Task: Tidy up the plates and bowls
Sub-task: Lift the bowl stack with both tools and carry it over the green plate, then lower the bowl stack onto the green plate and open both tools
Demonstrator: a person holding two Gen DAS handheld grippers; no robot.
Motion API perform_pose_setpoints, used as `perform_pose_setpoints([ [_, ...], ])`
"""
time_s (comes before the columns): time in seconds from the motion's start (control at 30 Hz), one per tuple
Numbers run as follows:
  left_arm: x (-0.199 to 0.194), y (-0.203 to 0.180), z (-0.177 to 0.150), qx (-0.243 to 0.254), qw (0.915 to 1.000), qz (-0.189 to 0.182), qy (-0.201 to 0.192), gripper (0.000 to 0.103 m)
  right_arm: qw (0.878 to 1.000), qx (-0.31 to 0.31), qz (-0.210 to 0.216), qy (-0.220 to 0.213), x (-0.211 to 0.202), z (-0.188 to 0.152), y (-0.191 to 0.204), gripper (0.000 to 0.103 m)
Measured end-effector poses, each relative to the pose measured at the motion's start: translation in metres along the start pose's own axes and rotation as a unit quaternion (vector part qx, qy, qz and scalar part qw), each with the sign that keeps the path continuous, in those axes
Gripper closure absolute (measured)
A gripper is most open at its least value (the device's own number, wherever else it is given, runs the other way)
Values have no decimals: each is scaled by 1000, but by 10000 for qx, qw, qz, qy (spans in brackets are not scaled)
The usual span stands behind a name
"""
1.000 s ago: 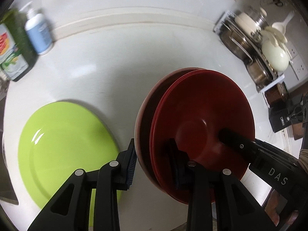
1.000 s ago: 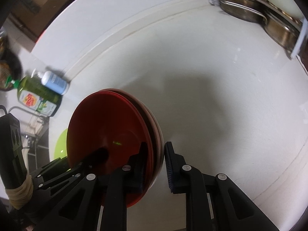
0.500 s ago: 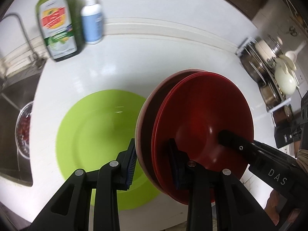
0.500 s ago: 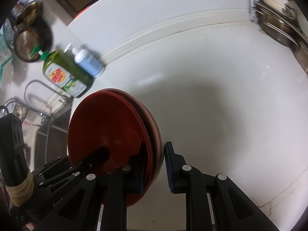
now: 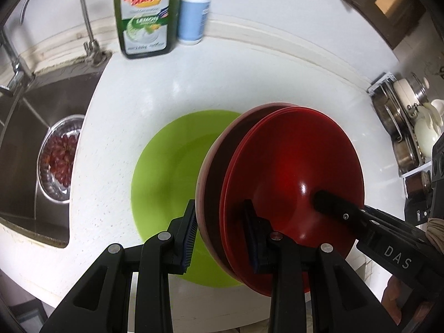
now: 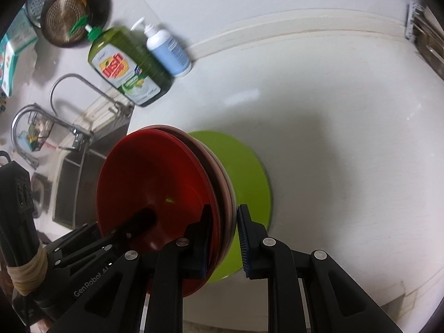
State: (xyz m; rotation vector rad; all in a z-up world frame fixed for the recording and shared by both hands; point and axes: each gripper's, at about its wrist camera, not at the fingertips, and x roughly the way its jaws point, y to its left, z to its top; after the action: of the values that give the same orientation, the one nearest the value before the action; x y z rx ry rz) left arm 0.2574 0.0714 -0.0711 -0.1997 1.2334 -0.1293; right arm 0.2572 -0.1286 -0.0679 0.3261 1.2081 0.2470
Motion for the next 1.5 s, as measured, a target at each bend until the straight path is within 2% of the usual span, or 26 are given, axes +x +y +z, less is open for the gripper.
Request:
perform_pose_setpoints([
  [0.43, 27, 21, 3, -101, 9992, 36, 374, 72, 9988, 57, -69, 472, 36, 1, 12, 83],
  [0.97, 42, 28, 9, -233, 9977, -42, 628, 71, 9973, 58, -151, 715, 52, 6, 15, 83],
  [1.17, 44, 32, 11, -245, 9979, -115, 582, 68, 9968, 65, -181, 775, 56, 8, 18, 80],
  [1.33, 37, 31, 11, -152, 9994, 48, 314, 56, 9972, 7, -195, 725, 56, 8, 19, 78],
  [1.43, 29, 31, 11, -87, 9998, 74, 150, 51, 9983, -62, -138, 566, 52, 8, 20, 67],
  [1.5, 23, 32, 11, -12, 9999, 170, 15, 48, 9988, -165, -243, 384, 46, 9, 23, 62],
])
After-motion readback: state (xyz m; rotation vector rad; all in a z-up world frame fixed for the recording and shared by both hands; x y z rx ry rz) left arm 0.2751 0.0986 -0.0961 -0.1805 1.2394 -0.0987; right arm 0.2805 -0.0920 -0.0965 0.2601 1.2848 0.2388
